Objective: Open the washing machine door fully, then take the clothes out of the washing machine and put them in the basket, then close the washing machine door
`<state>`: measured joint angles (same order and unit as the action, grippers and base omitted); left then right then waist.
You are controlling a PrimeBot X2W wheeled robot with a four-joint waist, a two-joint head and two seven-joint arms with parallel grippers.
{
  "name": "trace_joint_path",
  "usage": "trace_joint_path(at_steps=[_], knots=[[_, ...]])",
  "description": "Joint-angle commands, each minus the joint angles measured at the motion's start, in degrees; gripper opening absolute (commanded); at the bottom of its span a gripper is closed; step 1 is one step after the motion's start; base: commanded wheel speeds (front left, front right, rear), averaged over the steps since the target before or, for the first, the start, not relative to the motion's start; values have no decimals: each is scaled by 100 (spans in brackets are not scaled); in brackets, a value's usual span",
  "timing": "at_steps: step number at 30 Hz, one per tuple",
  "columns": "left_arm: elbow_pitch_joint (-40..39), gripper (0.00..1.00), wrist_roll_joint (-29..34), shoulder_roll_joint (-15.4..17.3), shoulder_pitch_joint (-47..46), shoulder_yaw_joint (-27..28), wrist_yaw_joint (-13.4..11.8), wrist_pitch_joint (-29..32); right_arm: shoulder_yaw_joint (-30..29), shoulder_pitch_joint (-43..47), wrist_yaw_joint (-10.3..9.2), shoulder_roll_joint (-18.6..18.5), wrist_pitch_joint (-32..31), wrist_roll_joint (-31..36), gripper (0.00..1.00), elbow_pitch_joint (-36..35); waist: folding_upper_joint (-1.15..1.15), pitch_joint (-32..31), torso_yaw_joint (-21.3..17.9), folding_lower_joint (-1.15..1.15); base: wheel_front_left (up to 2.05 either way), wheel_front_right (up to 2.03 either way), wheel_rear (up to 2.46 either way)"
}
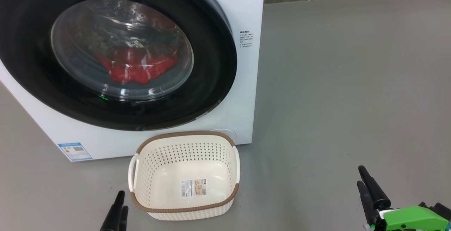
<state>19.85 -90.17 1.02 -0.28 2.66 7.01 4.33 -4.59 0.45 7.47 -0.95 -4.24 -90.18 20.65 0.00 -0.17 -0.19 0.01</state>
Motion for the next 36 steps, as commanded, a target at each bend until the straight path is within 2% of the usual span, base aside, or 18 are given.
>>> trace_joint_path(at_steps=[1, 15, 36], knots=[[-172, 100, 87, 85, -178, 12, 9, -51, 43, -226, 0, -105, 50, 77, 100, -145, 0, -2, -1, -1, 0, 0, 0], [-266, 100, 979, 73, -233, -59, 14, -289, 217, -359, 1, -154, 290, 1029, 100, -41, 0, -36, -23, -1, 0, 0, 0], [-574, 100, 2830, 93, -304, -12, -14, -662, 289, -474, 1, -120, 660, 2871, 100, -281, 0, -67, -63, -1, 0, 0, 0]])
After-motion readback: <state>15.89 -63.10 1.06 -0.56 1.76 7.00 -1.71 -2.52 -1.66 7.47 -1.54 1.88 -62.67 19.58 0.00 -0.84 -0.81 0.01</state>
